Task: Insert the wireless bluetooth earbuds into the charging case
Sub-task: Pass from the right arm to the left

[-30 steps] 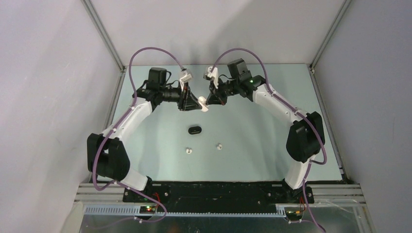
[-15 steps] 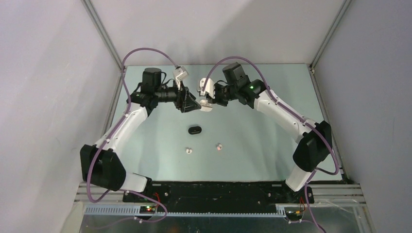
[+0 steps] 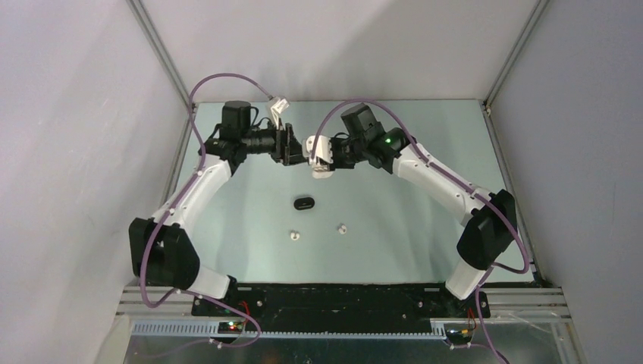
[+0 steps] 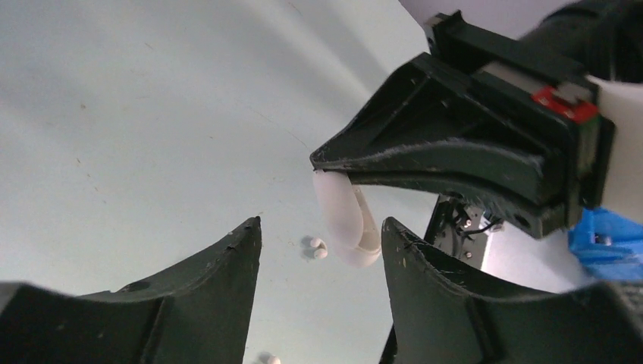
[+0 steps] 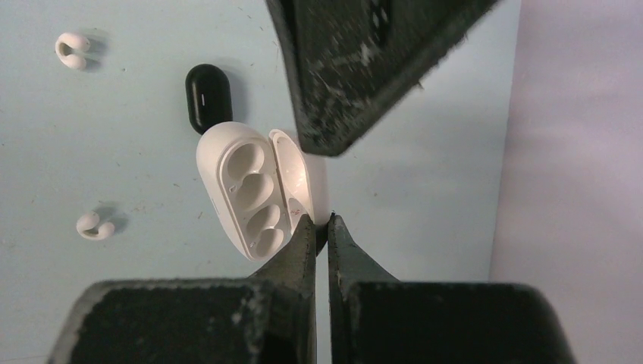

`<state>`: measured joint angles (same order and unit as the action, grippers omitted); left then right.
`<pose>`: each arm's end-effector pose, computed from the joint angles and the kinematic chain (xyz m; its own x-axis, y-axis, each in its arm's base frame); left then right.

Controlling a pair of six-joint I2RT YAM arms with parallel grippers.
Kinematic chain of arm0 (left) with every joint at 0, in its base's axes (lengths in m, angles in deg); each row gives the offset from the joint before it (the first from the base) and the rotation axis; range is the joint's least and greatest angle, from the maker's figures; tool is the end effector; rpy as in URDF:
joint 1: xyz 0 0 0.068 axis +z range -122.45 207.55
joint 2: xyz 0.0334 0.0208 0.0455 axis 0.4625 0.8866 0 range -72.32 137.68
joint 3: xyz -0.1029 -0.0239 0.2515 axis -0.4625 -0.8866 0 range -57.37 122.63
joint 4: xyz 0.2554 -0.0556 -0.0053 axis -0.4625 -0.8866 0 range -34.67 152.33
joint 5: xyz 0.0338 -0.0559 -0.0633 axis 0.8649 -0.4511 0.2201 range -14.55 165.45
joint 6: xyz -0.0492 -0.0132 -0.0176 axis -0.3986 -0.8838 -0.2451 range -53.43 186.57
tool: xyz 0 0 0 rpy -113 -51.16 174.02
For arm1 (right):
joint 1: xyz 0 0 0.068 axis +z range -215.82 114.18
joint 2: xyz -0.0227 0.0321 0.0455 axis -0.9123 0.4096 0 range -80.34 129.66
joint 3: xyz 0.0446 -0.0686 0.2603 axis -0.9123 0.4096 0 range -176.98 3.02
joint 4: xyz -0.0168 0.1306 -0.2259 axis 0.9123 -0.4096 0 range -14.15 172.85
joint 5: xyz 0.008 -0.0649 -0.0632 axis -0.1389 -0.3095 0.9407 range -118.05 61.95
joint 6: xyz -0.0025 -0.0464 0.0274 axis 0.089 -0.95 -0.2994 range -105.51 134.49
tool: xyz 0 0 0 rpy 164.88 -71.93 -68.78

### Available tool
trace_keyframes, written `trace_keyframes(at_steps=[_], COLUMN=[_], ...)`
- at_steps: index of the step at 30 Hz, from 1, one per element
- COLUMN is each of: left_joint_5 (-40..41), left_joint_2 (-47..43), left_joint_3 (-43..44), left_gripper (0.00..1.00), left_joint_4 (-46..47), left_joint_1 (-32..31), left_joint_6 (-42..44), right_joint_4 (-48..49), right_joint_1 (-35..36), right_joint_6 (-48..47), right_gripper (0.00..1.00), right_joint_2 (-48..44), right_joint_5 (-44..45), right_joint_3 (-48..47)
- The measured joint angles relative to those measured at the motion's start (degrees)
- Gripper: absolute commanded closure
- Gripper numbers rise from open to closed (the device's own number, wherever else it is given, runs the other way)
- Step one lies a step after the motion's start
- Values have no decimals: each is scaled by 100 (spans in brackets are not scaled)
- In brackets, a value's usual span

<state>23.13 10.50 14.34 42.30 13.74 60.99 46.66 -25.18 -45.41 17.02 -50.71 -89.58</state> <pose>0.3049 -0.1040 0.3375 -0.5781 0.0808 -0.8119 0.7509 0.4419 -0.4908 0.2822 0.2604 0.3447 0.4616 -0.6559 -0.5972 -0.8424 -0.1132 -0.5268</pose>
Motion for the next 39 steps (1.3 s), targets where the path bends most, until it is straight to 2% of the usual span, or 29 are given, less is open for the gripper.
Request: trace_keyframes(at_steps=[10, 17, 24, 32, 39], left_joint_5=[-61, -83, -76, -83, -120], left_joint_2=[516, 710, 811, 918, 964], left_joint_3=[387, 673, 748, 866, 879], left_gripper=[45, 45, 49, 55, 55], left_joint_4=[-46, -501, -994, -1207, -1279], left_joint_1=[-55, -146, -184, -205, -227], left_joint_6=[-750, -702, -573, -514, -487], right_joint_4=[4, 52, 96, 92, 83], right_joint_1=[190, 208, 240, 304, 350], right_joint_6=[-363, -516, -577, -660, -678], right_gripper=[100, 100, 100, 100, 100], right_joint_2=[0, 0, 0, 0, 0], right_joint_5=[227, 343, 435, 538, 623], right_joint_3=[0, 0, 0, 0, 0])
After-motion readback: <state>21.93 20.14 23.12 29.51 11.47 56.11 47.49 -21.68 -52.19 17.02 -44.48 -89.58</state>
